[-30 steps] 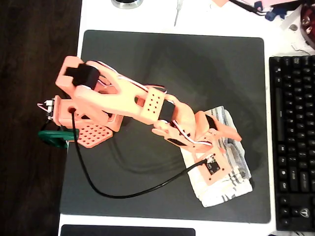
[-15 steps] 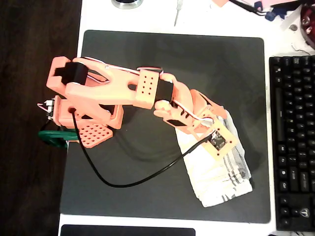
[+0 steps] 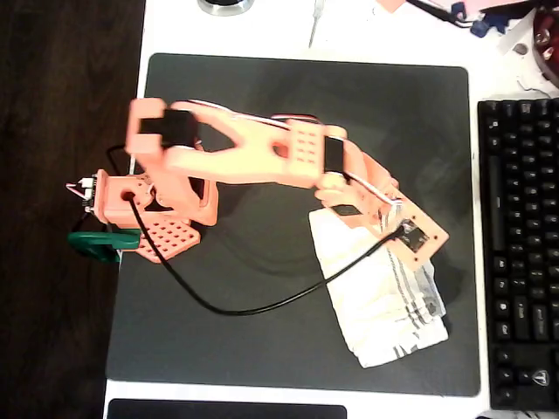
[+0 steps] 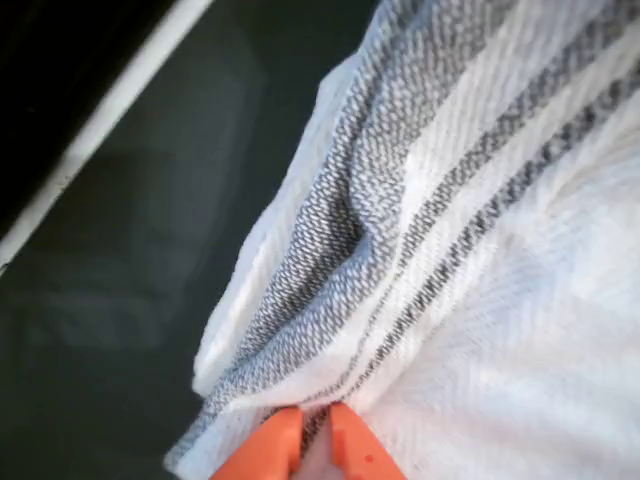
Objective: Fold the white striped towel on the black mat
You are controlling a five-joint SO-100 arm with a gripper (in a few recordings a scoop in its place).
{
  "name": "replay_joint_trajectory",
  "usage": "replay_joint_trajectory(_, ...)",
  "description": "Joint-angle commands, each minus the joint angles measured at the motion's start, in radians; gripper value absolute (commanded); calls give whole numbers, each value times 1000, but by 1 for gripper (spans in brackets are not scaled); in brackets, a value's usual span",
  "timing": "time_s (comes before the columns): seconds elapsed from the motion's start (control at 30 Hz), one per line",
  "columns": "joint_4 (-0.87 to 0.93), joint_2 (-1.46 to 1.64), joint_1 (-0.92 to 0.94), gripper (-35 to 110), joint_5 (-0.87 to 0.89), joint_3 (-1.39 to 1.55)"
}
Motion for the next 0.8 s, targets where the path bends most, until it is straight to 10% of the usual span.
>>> replay_joint_trajectory(0.0, 46, -40, -18, 4, 0, -98)
replay_joint_trajectory(0.77, 287, -310, 374, 7, -80, -638)
